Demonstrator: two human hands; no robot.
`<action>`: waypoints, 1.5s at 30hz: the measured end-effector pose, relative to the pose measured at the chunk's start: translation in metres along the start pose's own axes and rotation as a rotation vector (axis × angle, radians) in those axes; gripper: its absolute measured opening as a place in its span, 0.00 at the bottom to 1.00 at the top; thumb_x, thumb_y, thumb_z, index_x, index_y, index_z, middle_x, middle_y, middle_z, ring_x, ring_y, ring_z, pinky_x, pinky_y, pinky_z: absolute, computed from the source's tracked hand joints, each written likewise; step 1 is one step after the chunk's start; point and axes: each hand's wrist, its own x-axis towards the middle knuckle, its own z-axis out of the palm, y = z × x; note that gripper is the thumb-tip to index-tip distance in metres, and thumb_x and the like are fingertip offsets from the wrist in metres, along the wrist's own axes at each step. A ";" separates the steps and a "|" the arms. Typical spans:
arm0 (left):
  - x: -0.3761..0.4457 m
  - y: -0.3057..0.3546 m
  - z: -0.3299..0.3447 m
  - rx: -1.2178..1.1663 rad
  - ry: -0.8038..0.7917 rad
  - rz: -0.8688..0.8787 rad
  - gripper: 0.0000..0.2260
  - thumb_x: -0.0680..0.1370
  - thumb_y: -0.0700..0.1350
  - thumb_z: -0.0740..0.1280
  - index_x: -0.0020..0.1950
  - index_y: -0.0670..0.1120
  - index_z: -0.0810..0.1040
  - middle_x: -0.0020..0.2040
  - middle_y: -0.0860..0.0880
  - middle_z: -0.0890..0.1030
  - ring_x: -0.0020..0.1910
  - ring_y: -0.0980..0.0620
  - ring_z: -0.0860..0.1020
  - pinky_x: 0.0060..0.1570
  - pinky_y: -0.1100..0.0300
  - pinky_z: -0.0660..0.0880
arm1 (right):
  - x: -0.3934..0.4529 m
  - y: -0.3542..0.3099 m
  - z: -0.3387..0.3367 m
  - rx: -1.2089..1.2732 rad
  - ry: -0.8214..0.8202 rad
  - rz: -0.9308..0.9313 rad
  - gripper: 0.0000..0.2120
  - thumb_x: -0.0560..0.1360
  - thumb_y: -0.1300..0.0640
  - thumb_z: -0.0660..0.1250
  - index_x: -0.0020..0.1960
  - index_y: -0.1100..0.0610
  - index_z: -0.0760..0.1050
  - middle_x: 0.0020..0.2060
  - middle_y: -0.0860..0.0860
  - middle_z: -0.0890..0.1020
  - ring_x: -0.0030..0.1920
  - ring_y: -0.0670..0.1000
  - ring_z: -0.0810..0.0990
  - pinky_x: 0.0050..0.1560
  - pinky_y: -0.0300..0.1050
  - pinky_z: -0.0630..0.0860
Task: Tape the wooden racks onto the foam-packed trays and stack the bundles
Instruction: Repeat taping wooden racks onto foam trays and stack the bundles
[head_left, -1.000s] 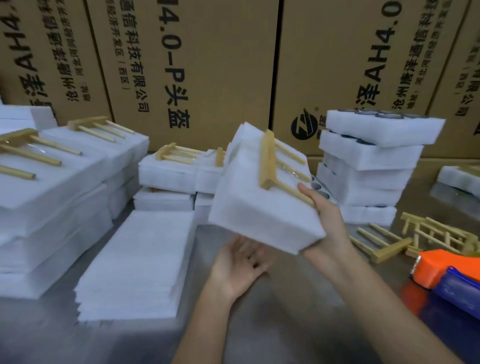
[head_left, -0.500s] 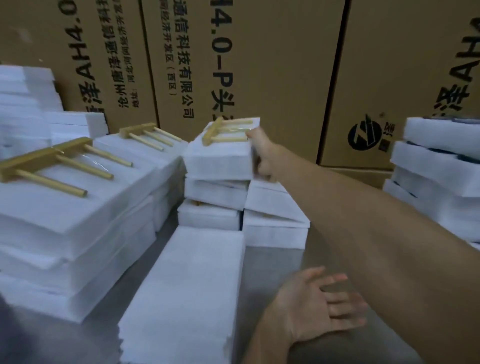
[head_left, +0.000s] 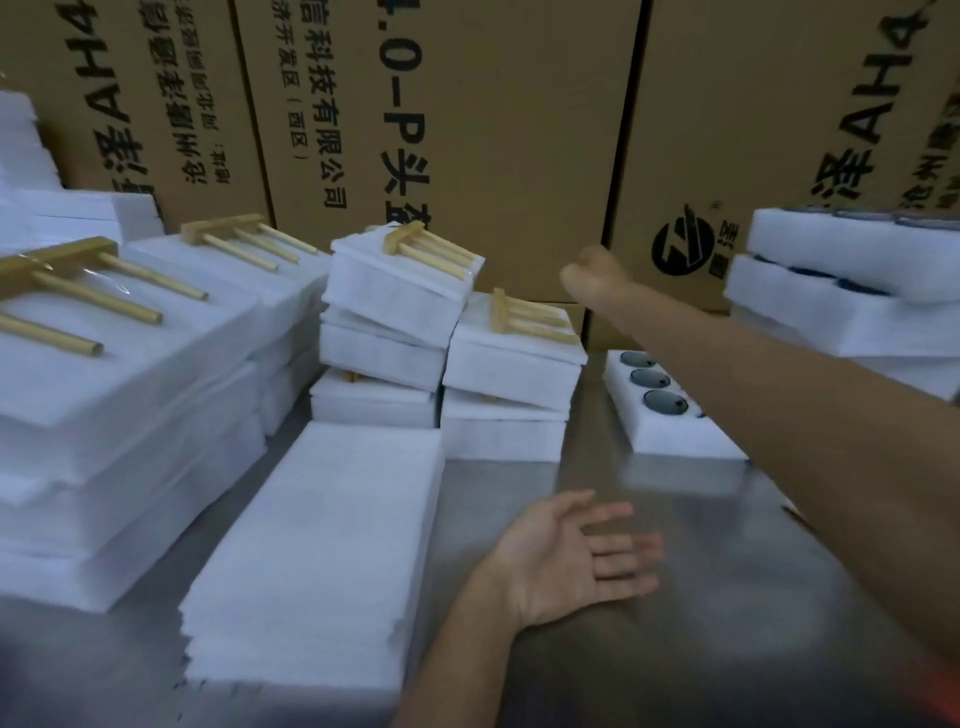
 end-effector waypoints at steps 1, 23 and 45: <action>0.004 -0.001 -0.003 -0.014 -0.017 -0.005 0.18 0.82 0.47 0.59 0.67 0.38 0.73 0.61 0.31 0.78 0.56 0.37 0.80 0.58 0.41 0.75 | -0.005 0.024 -0.012 -0.099 0.022 0.028 0.24 0.81 0.54 0.57 0.74 0.59 0.63 0.70 0.59 0.69 0.70 0.61 0.68 0.67 0.52 0.68; 0.020 -0.004 -0.007 -0.070 0.071 0.282 0.16 0.81 0.48 0.60 0.65 0.41 0.74 0.56 0.33 0.80 0.55 0.37 0.81 0.53 0.44 0.78 | -0.246 0.176 -0.029 -0.849 0.125 -0.166 0.24 0.71 0.36 0.62 0.66 0.41 0.71 0.66 0.50 0.72 0.62 0.60 0.69 0.65 0.59 0.59; 0.022 -0.032 0.019 0.563 0.455 0.651 0.16 0.77 0.42 0.67 0.64 0.54 0.77 0.57 0.57 0.80 0.52 0.62 0.80 0.50 0.64 0.75 | -0.351 0.153 -0.014 -0.273 0.394 -0.363 0.09 0.71 0.50 0.62 0.43 0.48 0.81 0.47 0.42 0.77 0.50 0.49 0.74 0.57 0.43 0.63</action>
